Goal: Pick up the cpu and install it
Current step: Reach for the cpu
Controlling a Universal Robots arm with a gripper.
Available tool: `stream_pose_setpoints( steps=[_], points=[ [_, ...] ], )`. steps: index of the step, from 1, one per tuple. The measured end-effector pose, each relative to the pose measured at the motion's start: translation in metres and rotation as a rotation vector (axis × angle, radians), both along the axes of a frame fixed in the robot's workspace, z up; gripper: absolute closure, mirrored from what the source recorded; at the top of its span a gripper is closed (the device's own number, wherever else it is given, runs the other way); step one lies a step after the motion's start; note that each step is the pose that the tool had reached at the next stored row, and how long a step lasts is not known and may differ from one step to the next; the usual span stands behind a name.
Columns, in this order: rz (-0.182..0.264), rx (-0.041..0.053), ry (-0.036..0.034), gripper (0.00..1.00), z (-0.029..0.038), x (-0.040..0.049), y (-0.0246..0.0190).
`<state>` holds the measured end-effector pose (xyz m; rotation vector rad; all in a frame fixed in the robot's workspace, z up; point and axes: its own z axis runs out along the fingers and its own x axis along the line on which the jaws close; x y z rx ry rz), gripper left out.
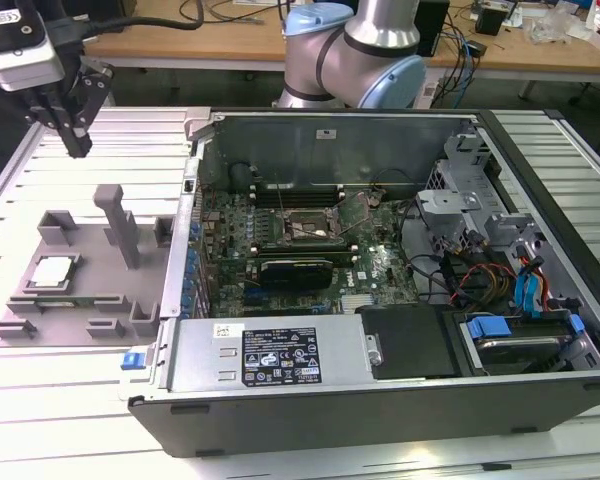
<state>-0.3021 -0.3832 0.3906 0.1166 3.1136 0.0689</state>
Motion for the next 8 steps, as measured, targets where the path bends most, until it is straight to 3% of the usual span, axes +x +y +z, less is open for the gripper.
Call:
stream_pose_setpoints(
  steps=[3,6,8],
  points=[
    [0.0,-0.0001,0.0001,0.89,-0.0024,-0.0113,0.0013],
    [0.0,-0.0001,0.0,0.89,-0.0039,-0.0164,0.0019],
    [0.0,0.0,0.0,0.89,-0.0071,-0.0258,0.0029]
  ],
)
